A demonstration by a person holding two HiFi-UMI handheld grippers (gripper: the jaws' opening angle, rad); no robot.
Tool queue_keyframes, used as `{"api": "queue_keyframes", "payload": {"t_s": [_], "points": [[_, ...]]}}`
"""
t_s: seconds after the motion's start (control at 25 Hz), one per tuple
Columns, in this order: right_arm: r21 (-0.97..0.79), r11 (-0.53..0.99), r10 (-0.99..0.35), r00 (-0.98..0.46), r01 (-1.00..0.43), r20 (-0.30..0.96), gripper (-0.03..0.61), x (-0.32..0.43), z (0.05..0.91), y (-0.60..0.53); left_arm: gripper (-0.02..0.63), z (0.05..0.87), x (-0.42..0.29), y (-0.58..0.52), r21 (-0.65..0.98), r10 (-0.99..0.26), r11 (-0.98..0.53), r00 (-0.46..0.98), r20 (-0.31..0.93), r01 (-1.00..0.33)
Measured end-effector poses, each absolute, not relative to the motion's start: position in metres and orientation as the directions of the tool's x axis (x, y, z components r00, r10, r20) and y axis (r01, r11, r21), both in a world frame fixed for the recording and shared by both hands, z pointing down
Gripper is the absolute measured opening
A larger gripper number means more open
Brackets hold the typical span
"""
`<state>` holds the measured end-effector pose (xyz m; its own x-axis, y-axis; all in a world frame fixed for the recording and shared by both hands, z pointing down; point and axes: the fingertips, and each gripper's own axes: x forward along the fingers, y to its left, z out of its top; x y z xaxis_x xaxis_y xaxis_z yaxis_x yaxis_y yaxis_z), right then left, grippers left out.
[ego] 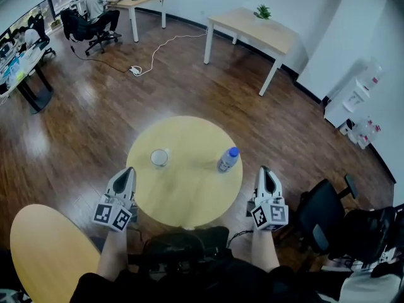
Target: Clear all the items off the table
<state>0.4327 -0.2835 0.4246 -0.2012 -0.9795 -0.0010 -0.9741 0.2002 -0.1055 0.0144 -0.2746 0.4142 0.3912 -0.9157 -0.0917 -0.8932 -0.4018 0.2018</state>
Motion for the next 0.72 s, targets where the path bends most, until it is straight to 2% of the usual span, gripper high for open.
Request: {"api": "queue_keyframes", "payload": {"t_s": [0.16,0.28,0.48,0.56,0.72], "points": [[-0.097,0.244,-0.968,-0.247,-0.965,0.030,0.008,0.431,0.440,-0.291,0.000,0.425,0.028,-0.283,0.210,-0.916,-0.400,0.393,-0.076,-0.892],[-0.106,0.270,-0.957,-0.279,-0.957,0.078,0.096,0.422,0.459,-0.294,0.000,0.437,0.035,-0.284,0.218,-0.908,-0.414,0.417,-0.033,-0.884],[-0.105,0.262,-0.947,-0.277,-0.959,0.165,0.316,0.397,0.494,-0.310,0.000,0.446,0.029,-0.293,0.206,-0.898,-0.432,0.441,-0.002,-0.878],[-0.104,0.249,-0.947,-0.264,-0.963,0.181,0.343,0.387,0.504,-0.318,0.000,0.447,0.028,-0.304,0.198,-0.893,-0.442,0.451,0.003,-0.875],[-0.110,0.246,-0.937,-0.266,-0.963,0.228,0.342,0.376,0.528,-0.331,0.000,0.459,0.038,-0.330,0.207,-0.874,-0.469,0.485,0.028,-0.859]]}}
